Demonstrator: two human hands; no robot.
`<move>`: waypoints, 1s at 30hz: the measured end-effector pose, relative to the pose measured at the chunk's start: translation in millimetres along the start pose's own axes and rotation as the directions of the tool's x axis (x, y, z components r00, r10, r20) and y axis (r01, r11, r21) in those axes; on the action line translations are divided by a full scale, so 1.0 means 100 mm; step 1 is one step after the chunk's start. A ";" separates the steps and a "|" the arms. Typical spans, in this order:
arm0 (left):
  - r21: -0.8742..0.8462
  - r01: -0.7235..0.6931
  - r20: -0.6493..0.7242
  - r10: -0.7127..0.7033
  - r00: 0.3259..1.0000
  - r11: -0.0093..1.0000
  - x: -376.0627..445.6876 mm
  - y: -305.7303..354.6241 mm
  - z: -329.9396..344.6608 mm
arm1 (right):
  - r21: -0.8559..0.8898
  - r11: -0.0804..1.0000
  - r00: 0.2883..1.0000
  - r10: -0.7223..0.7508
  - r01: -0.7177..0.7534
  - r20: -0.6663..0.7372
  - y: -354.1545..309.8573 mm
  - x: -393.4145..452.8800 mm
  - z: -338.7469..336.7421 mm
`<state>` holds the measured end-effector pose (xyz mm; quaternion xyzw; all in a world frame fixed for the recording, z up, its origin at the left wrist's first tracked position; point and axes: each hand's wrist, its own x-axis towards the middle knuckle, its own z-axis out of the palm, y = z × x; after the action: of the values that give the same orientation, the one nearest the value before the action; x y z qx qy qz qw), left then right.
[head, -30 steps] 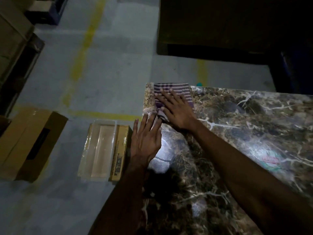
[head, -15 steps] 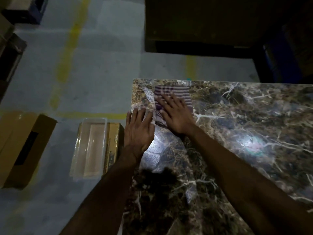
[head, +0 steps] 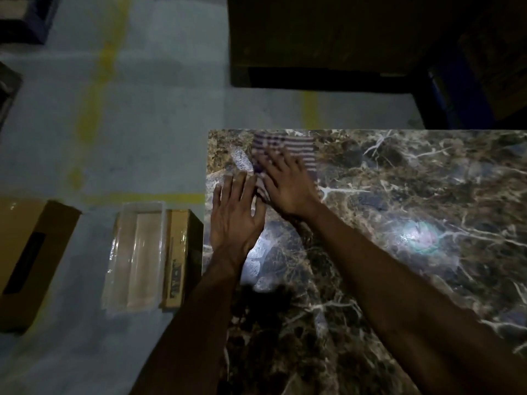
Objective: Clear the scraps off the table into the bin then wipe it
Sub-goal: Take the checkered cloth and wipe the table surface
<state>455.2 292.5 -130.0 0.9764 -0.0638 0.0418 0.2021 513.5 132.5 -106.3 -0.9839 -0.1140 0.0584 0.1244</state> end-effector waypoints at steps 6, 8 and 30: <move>-0.032 -0.003 0.006 0.003 1.000 0.999 0.00 0.01 0.02 | -0.013 0.986 0.985 0.164 -0.165 -0.059 0.64 -0.53 -0.06; -0.044 -0.013 -0.015 0.013 1.000 0.999 0.01 -0.01 0.03 | 0.009 0.958 0.954 0.287 -0.288 -0.083 0.67 -0.38 -0.08; -0.048 -0.083 0.042 0.085 0.995 0.995 -0.65 -0.04 -0.07 | -0.007 1.000 0.999 0.021 -0.021 -0.044 -0.36 -1.38 0.34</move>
<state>391.0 305.9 -132.1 0.9686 -0.1103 0.0275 0.2211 367.3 141.5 -117.5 -0.9866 -0.1010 0.0375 0.1224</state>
